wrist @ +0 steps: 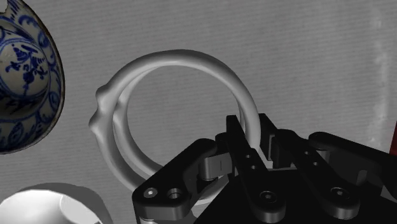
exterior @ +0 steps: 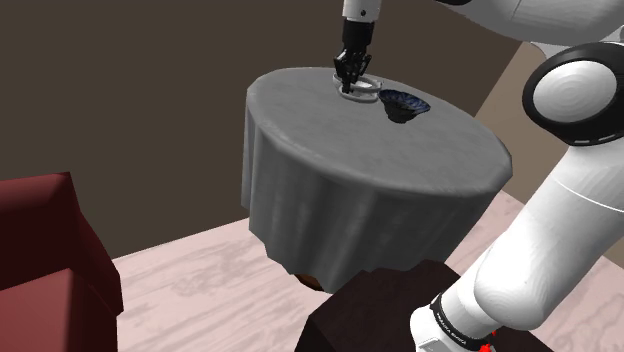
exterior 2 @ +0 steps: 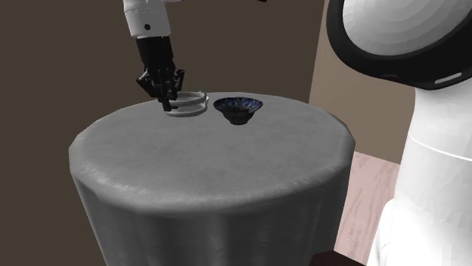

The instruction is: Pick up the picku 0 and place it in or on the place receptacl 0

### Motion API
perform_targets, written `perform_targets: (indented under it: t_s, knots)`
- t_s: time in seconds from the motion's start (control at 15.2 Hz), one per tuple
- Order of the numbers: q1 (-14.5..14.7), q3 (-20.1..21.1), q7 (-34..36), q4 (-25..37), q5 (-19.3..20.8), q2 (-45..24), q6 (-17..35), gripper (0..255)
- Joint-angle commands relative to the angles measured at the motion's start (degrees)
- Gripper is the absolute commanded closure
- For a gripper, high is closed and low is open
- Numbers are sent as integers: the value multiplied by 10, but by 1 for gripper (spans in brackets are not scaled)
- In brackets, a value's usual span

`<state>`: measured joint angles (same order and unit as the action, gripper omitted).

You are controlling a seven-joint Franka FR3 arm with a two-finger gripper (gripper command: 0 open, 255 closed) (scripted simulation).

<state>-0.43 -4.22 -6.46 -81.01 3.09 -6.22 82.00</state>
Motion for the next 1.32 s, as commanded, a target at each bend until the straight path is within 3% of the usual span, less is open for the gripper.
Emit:
perform_targets:
  t_s: [0.0, 0.59, 1.25]
  knots:
    - [0, 0, 0, 23, 0, -6, -17, 255]
    - [-1, -1, -6, 144, -2, -44, -100, 255]
    - [-84, -56, -145, 141, 0, -39, -93, 255]
